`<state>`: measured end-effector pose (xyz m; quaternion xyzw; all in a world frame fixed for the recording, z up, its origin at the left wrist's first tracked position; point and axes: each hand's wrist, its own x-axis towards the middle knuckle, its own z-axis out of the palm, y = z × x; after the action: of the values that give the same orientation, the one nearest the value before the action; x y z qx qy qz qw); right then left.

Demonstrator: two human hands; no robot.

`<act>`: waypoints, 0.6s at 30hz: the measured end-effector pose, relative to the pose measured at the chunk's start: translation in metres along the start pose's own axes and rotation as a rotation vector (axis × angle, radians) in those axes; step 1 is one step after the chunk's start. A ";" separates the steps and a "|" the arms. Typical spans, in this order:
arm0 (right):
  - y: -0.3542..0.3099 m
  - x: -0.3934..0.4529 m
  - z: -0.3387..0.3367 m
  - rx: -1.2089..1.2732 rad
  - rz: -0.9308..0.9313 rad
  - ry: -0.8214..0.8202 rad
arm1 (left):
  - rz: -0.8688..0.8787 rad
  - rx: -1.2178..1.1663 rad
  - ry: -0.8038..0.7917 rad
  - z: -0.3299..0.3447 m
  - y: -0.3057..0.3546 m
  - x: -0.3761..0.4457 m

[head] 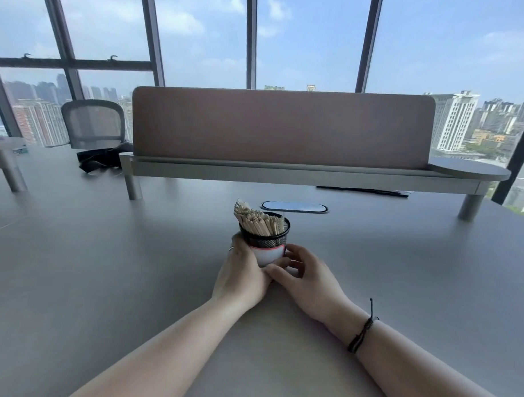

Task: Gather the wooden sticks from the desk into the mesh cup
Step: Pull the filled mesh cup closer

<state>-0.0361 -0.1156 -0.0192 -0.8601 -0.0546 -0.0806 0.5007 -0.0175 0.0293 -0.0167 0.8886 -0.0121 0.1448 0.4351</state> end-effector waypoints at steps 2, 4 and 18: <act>-0.002 0.015 0.006 -0.026 0.018 0.033 | 0.009 0.014 -0.016 0.006 -0.001 0.008; -0.004 0.032 0.011 -0.040 0.020 0.071 | 0.029 0.009 -0.016 0.010 -0.006 0.018; 0.001 0.152 0.062 -0.206 -0.059 -0.027 | 0.037 -0.033 0.052 -0.005 -0.056 0.121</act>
<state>0.1179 -0.0603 -0.0202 -0.9060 -0.0778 -0.0888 0.4064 0.1060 0.0807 -0.0247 0.8768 -0.0196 0.1756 0.4473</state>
